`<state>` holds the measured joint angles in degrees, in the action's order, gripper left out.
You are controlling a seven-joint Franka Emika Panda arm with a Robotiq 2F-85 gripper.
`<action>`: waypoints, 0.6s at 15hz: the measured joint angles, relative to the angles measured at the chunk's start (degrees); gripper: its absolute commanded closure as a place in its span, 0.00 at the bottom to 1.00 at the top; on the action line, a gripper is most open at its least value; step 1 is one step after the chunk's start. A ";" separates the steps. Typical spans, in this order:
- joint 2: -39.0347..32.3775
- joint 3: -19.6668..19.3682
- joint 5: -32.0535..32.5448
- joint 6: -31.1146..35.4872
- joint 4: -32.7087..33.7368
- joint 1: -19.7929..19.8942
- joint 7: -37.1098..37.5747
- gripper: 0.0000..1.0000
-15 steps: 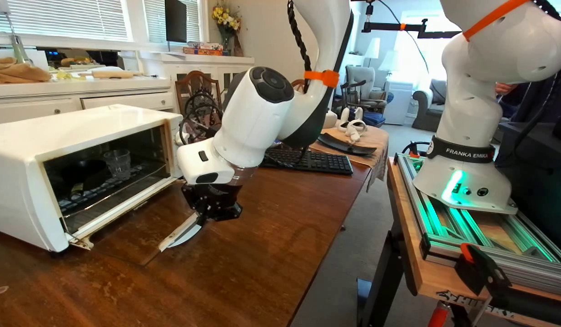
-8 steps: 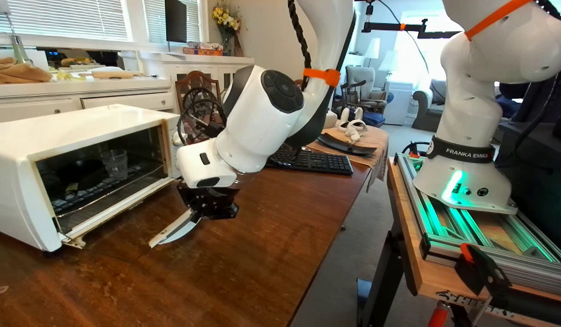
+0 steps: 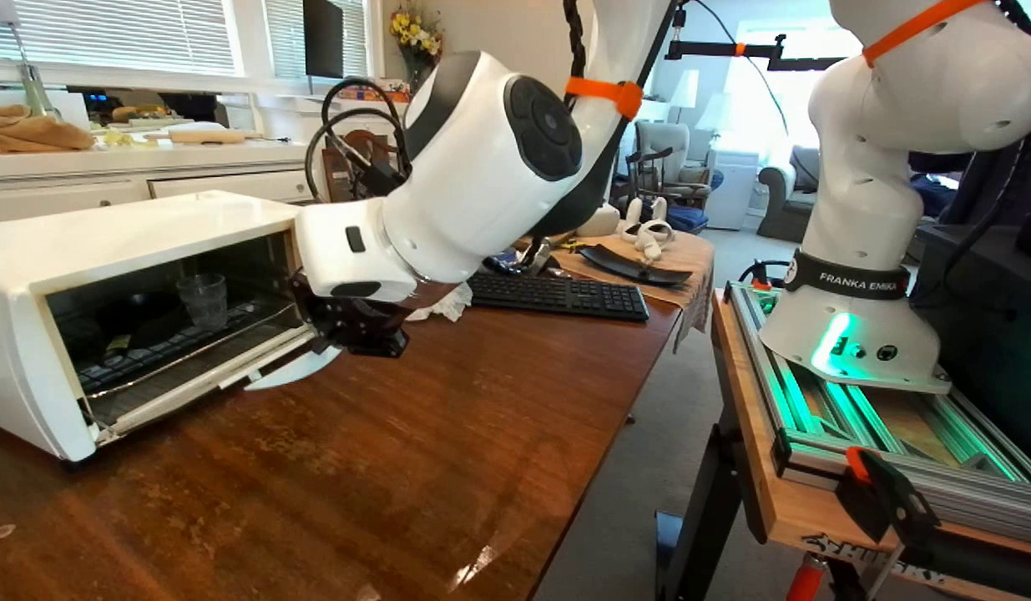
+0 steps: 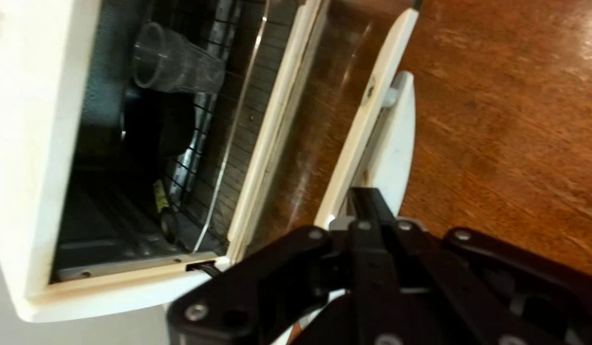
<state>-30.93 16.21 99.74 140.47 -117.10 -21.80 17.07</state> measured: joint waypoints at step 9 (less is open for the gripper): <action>4.58 -0.29 0.79 -6.09 1.53 1.95 -0.08 1.00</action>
<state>-26.36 15.92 100.53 134.37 -115.57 -19.85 16.99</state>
